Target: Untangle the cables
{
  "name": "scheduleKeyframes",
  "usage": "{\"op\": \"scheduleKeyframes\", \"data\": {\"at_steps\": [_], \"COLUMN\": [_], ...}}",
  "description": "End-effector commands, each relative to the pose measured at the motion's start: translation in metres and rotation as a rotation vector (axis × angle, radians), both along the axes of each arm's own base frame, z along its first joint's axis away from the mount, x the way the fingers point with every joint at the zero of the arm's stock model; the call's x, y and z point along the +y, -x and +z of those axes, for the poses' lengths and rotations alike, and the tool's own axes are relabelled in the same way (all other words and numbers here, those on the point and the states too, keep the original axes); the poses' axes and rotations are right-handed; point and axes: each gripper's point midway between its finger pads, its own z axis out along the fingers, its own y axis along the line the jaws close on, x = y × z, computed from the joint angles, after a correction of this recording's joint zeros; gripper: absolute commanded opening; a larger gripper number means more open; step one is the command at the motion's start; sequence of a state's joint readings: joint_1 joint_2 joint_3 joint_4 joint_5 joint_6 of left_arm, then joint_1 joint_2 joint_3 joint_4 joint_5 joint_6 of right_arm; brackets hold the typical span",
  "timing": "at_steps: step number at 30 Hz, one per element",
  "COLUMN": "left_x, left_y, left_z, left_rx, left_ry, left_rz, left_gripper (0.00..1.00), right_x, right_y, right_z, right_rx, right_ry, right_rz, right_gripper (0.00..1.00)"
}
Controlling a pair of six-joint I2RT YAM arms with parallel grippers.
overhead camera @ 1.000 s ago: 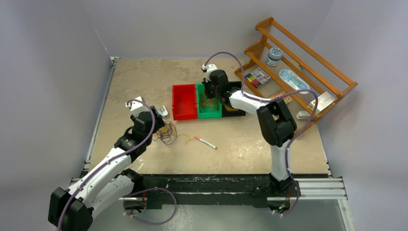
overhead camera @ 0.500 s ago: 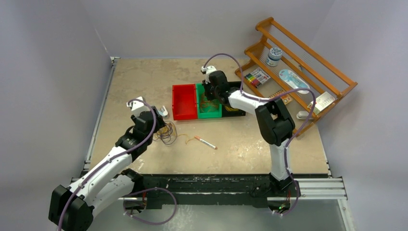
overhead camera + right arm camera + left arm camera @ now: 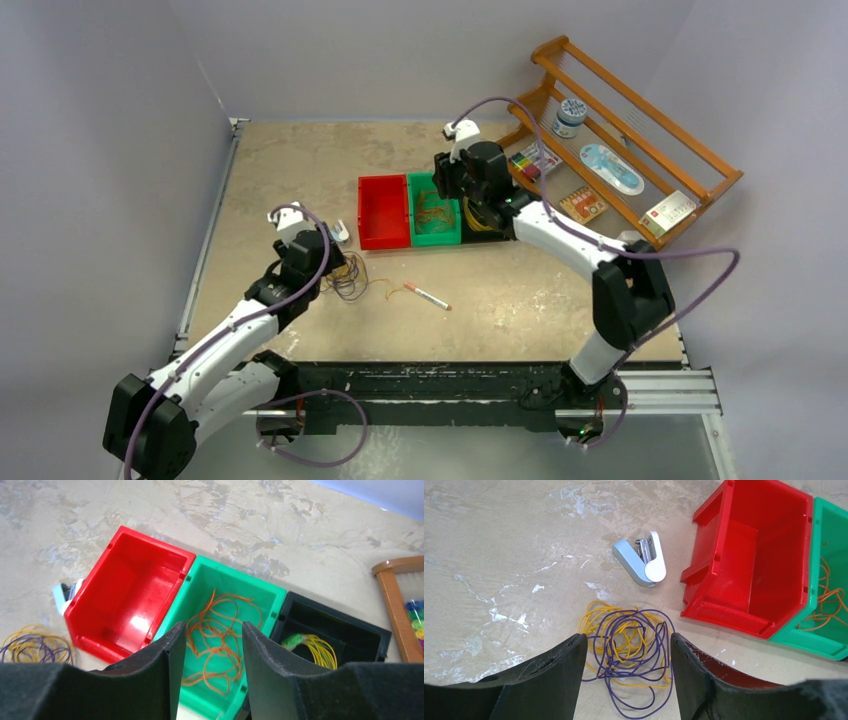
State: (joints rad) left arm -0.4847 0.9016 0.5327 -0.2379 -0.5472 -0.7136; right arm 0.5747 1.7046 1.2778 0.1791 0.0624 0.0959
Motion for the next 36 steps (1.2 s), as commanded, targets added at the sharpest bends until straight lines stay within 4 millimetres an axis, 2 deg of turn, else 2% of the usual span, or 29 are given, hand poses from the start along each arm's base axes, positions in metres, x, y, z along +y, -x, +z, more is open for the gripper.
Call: {"op": "scheduleKeyframes", "data": {"at_steps": [1,3,7,11,17,21,30,36], "left_x": [-0.001,-0.002,-0.002,0.002,0.006,0.011,0.008,0.004], "left_y": [-0.009,-0.010,-0.009,-0.007,-0.002,0.002,0.002,0.003], "left_z": [0.017,0.016,0.010,0.004,-0.005,-0.014,-0.049,-0.068], "left_rx": [-0.035,-0.033,-0.017,0.007,0.039,0.068,0.136,0.179], "left_ry": [0.016,0.021,0.025,0.018,0.012,0.006,0.030,0.027], "left_rz": [0.013,0.016,0.022,0.050,0.079,0.110,0.115,0.094], "left_gripper": [0.62,0.62,0.62,0.61,0.61,0.61,0.60,0.54], "right_x": [-0.019,-0.032,-0.059,-0.079,-0.103,-0.104,-0.076,-0.069], "right_y": [0.022,0.038,0.072,0.102,0.121,0.121,0.109,0.109], "right_z": [0.059,0.077,0.095,0.093,0.072,0.064,0.043,0.037], "right_rx": [-0.149,-0.193,-0.241,-0.260,-0.254,-0.246,-0.170,-0.147], "right_ry": [-0.076,-0.101,-0.156,-0.220,-0.248,-0.270,-0.263,-0.260], "right_rz": [-0.011,-0.027,-0.063,-0.088,-0.160,-0.171,-0.092,-0.064], "right_gripper": [0.48,0.49,0.50,0.51,0.55,0.57,0.58,0.58]}}
